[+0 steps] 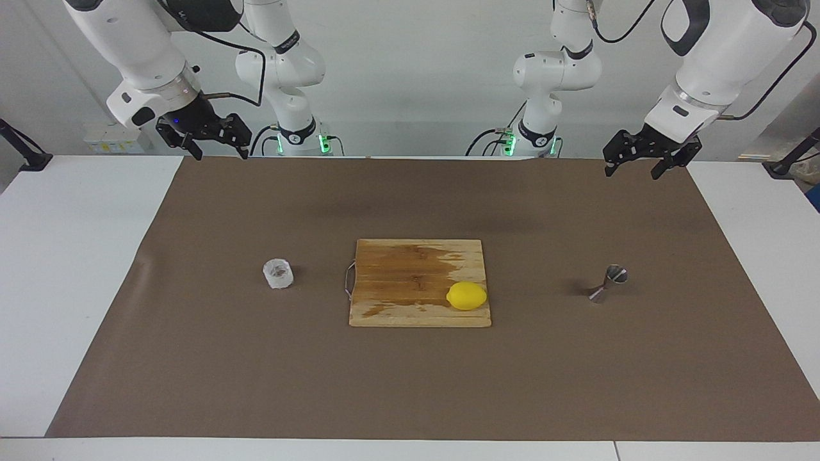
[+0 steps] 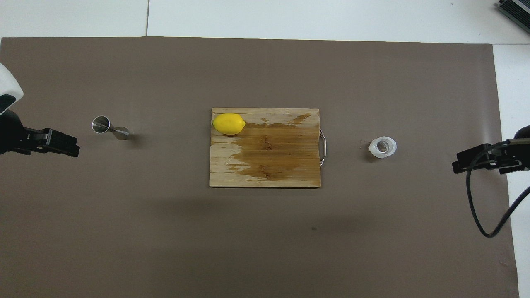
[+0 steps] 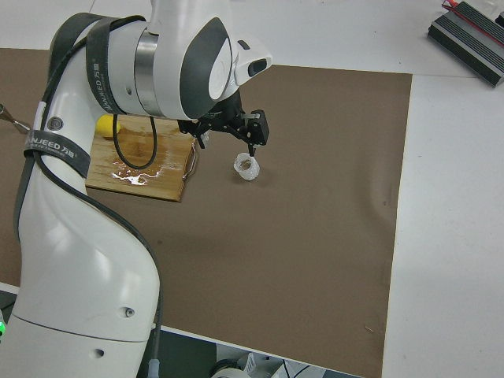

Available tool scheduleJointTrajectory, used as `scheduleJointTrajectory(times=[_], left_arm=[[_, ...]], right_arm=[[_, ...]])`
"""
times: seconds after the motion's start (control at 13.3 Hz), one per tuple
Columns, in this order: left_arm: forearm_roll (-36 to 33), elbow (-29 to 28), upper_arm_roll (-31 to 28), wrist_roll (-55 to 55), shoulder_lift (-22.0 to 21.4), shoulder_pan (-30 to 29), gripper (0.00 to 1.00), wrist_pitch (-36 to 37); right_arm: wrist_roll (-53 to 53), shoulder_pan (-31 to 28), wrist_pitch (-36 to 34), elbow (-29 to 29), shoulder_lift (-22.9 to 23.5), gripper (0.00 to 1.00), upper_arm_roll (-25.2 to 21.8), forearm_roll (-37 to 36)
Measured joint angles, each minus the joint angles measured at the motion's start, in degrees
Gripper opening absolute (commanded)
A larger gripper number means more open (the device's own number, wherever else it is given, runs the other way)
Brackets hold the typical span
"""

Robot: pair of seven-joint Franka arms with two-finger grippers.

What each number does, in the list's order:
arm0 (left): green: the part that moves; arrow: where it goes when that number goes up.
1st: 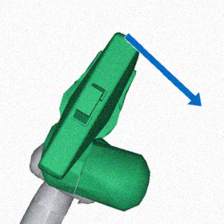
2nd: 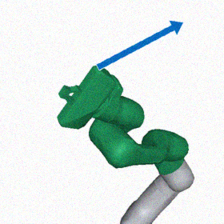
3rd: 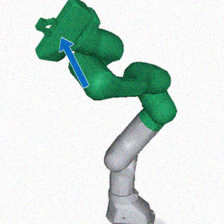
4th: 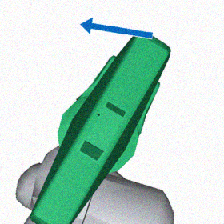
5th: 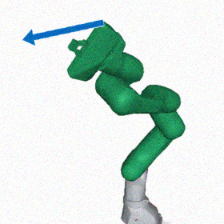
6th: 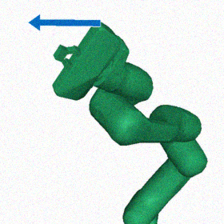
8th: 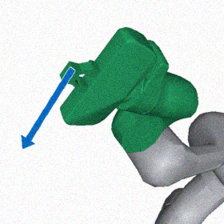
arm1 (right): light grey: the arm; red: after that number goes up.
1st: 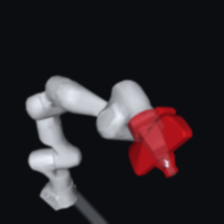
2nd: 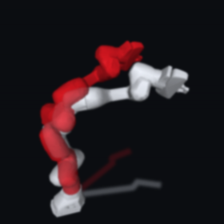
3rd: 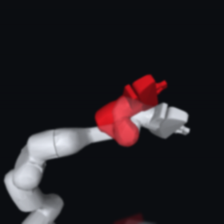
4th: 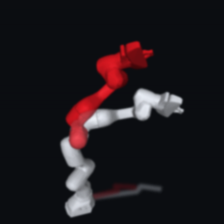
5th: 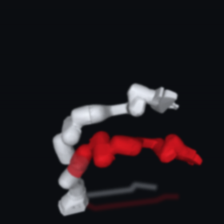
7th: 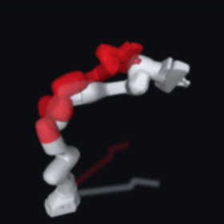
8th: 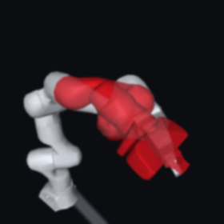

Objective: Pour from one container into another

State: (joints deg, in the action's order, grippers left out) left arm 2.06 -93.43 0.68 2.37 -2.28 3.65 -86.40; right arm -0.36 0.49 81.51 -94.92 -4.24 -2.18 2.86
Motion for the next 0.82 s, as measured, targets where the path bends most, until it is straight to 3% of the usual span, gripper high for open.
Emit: scheduleJointTrajectory(times=[0.82], left_arm=[[0.0,-1.22,-0.85,-0.12,-0.21,-1.3,1.0,-2.07]], right_arm=[[0.0,0.0,0.0,0.0,0.0,1.0,0.0,0.0]])
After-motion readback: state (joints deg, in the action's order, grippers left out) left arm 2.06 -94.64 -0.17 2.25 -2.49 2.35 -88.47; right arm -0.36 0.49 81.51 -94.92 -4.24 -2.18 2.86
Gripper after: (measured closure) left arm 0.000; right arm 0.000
